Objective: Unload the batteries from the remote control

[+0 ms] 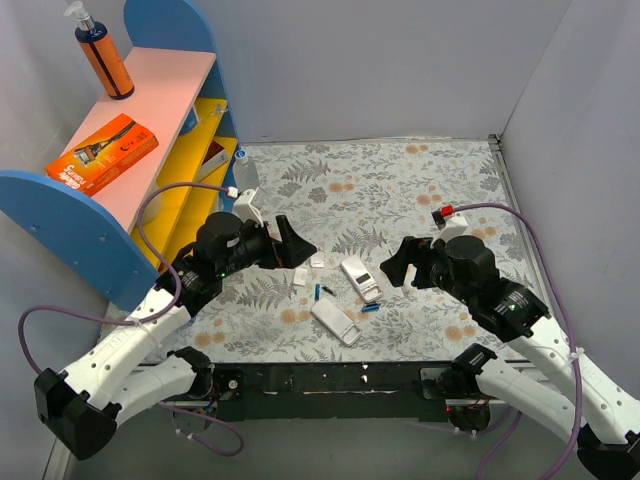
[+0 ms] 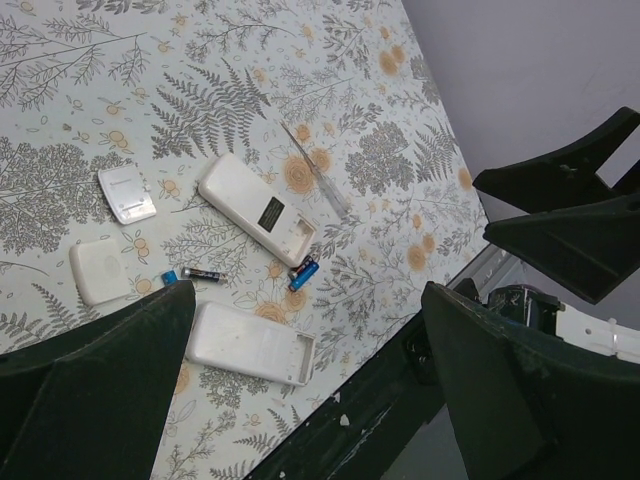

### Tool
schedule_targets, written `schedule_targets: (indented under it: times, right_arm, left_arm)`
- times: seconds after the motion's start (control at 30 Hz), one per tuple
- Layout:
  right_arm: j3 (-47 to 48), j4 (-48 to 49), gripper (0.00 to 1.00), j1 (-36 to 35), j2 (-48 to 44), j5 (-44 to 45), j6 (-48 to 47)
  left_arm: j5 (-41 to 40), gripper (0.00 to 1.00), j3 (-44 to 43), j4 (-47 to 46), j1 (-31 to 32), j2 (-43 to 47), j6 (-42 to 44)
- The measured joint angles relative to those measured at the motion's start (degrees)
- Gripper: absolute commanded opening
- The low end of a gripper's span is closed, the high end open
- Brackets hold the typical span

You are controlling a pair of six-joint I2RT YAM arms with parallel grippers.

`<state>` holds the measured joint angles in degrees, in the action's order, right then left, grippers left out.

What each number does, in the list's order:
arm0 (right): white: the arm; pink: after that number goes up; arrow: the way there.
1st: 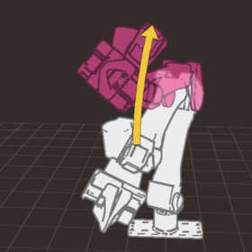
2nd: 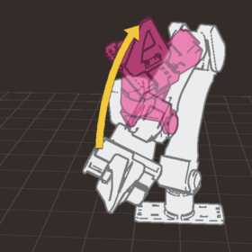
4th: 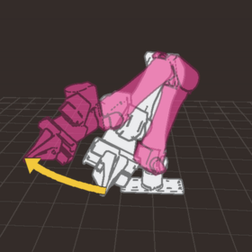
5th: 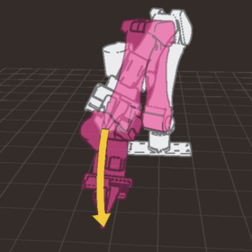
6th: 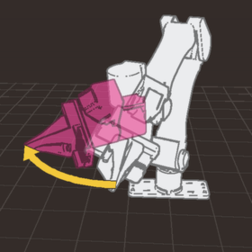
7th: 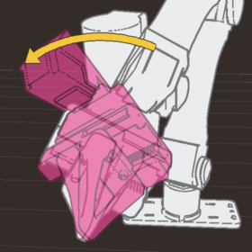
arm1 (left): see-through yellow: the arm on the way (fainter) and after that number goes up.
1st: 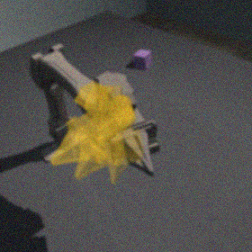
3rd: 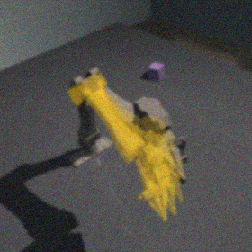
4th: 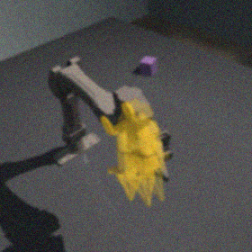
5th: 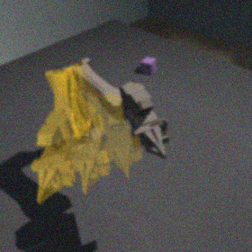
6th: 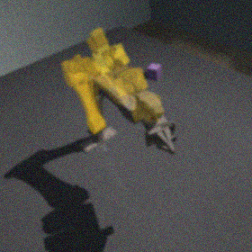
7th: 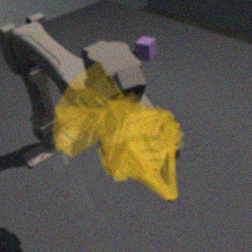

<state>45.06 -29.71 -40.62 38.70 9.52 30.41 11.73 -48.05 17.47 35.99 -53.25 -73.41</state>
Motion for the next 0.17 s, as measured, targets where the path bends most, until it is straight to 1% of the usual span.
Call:
schedule_targets:
  times: [0.17]
  right_arm:
    - [0.0, -0.2, 0.92, 0.0, 0.0, 0.0, 0.0]
  left_arm:
    - [-0.1, 0.98, 0.0, 0.0, 0.0, 0.3, 0.1]
